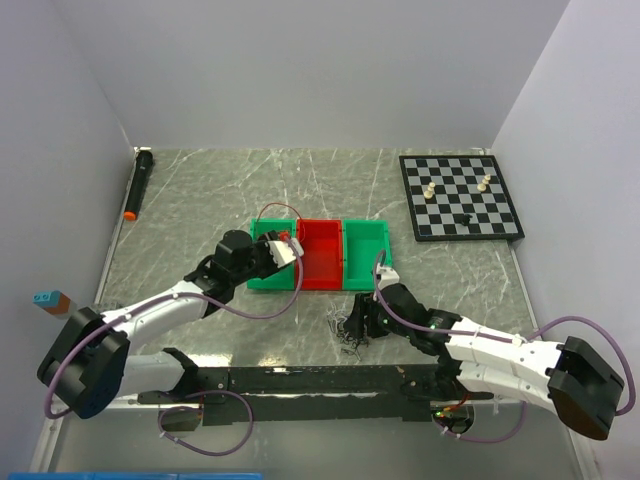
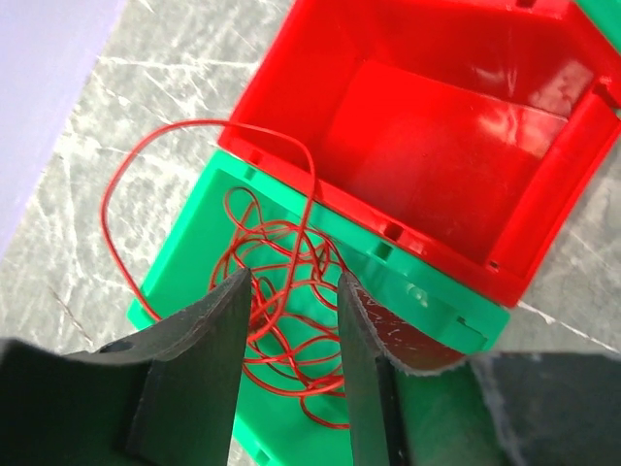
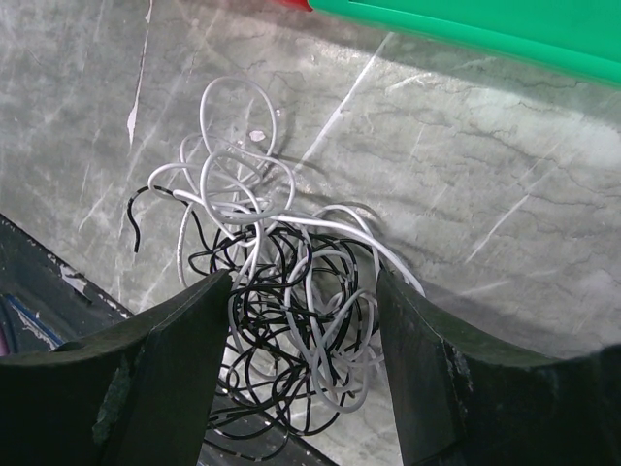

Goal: Untangle the cables

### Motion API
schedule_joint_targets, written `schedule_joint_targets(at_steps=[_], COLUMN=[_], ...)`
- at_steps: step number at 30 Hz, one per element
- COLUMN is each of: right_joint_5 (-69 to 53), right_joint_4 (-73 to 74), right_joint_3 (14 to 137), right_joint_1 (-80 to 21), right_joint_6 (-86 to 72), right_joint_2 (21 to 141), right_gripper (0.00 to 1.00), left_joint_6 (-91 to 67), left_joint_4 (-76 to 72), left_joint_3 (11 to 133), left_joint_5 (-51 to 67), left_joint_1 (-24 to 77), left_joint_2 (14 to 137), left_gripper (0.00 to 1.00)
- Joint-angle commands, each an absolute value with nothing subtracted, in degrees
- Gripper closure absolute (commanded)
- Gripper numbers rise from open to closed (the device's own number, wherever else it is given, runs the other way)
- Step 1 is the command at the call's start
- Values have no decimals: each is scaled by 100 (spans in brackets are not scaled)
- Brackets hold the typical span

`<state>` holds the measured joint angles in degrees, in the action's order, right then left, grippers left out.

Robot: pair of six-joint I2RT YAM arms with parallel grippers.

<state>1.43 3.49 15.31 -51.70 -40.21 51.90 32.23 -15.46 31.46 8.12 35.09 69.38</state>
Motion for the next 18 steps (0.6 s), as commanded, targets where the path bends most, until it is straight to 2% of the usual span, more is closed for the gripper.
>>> schedule_joint_targets(at_steps=[1, 6, 11, 18], right_joint_5=[79, 35, 44, -158], right_joint_4=[106, 44, 53, 35], right_joint_3=[1547, 1582, 1565, 1485], right_joint_1=[-5071, -5010, -4975, -4843], right_joint_6=[-3929, -3867, -3832, -3797], right_joint_2=[5256, 5379, 5379, 5352], right_gripper=[32, 32, 32, 32], left_joint_6=[3278, 3358, 3243, 3278], left_joint_4=[-1415, -1362, -1126, -879], left_joint_3=[3278, 3471, 3945, 4096], left_joint_5=[1037, 1038, 975, 1274], left_joint_1=[3437, 3288, 3042, 2979], left_joint_2=[7040, 7329, 7821, 8051], left_gripper=[54, 49, 49, 75])
